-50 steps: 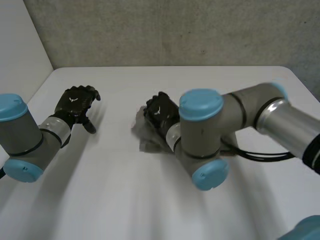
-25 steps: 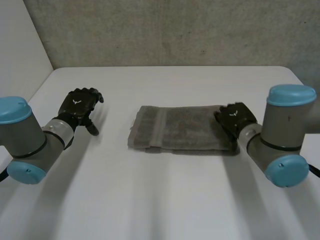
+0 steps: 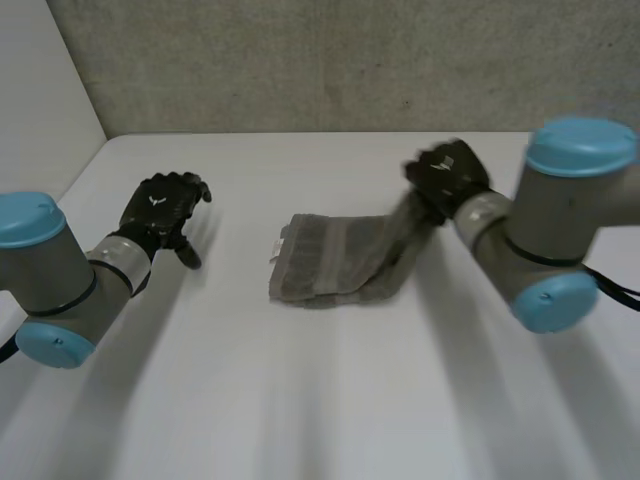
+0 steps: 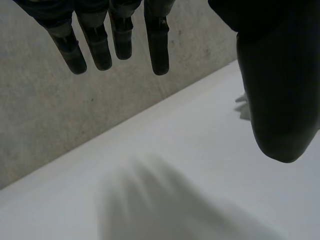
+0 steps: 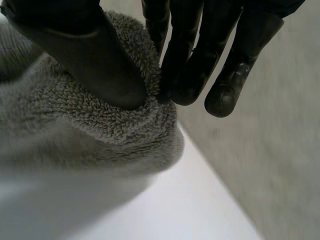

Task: Fold the towel.

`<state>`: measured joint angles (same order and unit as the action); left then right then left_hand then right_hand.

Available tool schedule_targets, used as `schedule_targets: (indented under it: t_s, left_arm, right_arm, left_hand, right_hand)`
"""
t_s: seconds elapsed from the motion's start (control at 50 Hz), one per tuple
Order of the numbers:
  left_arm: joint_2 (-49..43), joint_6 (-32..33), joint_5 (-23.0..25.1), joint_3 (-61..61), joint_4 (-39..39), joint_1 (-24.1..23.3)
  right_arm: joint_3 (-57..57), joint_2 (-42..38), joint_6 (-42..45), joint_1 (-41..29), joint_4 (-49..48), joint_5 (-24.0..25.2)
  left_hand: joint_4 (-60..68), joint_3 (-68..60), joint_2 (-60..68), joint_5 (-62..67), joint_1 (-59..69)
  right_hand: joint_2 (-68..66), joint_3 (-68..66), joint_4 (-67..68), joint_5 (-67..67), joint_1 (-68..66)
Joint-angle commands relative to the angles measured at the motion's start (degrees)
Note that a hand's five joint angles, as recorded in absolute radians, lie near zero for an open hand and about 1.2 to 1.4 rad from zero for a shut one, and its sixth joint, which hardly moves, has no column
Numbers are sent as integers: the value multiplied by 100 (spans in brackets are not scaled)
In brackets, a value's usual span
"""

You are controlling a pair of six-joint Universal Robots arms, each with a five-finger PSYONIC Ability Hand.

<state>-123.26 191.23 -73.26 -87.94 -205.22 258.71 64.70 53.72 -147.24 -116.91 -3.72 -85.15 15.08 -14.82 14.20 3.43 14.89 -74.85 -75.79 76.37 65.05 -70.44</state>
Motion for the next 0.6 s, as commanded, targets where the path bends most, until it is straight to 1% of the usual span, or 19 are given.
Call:
schedule_targets:
  t_s: [0.02,0.06,0.12,0.14,0.16,0.18,0.2,0.22,0.26,0.34,0.38,0.4,0.44,0.5,0.54,0.56,0.6]
  left_arm:
    - [329,-25,-4,207,0,-75]
    - [373,-25,-4,251,0,-75]
    - [425,-51,-13,348,-9,-110]
    - [434,-112,-22,374,0,-145]
    - [434,-200,-31,392,0,-162]
    - [434,-200,-31,392,0,-163]
    - [434,-305,-40,392,0,-180]
    - [434,-306,-40,392,0,-180]
    - [408,-498,-31,453,0,-189]
    - [338,-596,-31,594,0,-206]
    - [206,-622,-40,786,0,-294]
    - [206,-622,-40,787,0,-294]
    - [39,-709,-48,1015,0,-417]
    - [-40,-807,-48,1112,0,-497]
    - [-224,-1052,-40,1331,8,-671]
    - [-225,-1053,-40,1332,9,-672]
    - [-417,-1254,-31,1595,43,-873]
  right_arm:
    - [-1311,-740,81,-1070,433,51]
    - [-1757,-1203,90,-1499,661,77]
    - [-1918,-1416,90,-1633,758,69]
    - [-2013,-1599,99,-1729,846,34]
    - [-2032,-1714,99,-1764,916,-1]
    - [-2032,-1715,99,-1765,917,-2]
    - [-2032,-1776,82,-1782,952,-28]
    - [-2014,-1794,81,-1791,969,-98]
    - [-1997,-1760,47,-1765,978,-185]
    - [-1838,-1548,11,-1677,996,-327]
    - [-1550,-1164,-24,-1493,970,-415]
    - [-1548,-1162,-24,-1492,969,-415]
    - [-1172,-742,-129,-1274,926,-397]
    - [-1012,-582,-217,-1185,899,-406]
    - [-715,-328,-550,-1001,803,-397]
    - [-713,-327,-551,-1000,802,-397]
    - [-460,-169,-901,-869,776,-397]
  left_hand:
    - [-403,377,-314,-237,-384]
    - [-403,377,-314,-237,-384]
    - [-403,377,-314,-237,-384]
    - [-403,377,-314,-237,-384]
    - [-403,377,-314,-237,-384]
    - [-403,377,-314,-237,-384]
    - [-403,377,-314,-237,-384]
    - [-403,377,-314,-237,-384]
    - [-403,377,-314,-237,-384]
    - [-403,377,-314,-237,-384]
    - [-403,377,-314,-237,-384]
    - [-403,377,-314,-237,-384]
    - [-386,360,-297,-220,-367]
    - [-386,360,-297,-220,-367]
    - [-353,327,-264,-187,-333]
    - [-352,326,-264,-187,-333]
    - [-319,293,-230,-153,-299]
  right_hand:
    - [-515,-421,363,495,-956]
    - [-515,-421,363,495,-956]
    - [-515,-421,363,495,-956]
    - [845,939,-997,-864,403]
    - [3573,3667,-3725,-3592,3131]
    - [3600,3694,-3752,-3619,3159]
    - [6098,6192,-6250,-6118,5657]
    - [6485,6579,-6637,-6505,6044]
    - [6485,6579,-6637,-6505,6044]
    - [6485,6579,-6637,-6505,6044]
    - [6485,6579,-6637,-6505,6044]
    - [6485,6579,-6637,-6505,6044]
    - [6485,6579,-6637,-6505,6044]
    - [6485,6579,-6637,-6505,6044]
    - [6485,6579,-6637,-6505,6044]
    - [6485,6579,-6637,-6505,6044]
    - [6485,6579,-6637,-6505,6044]
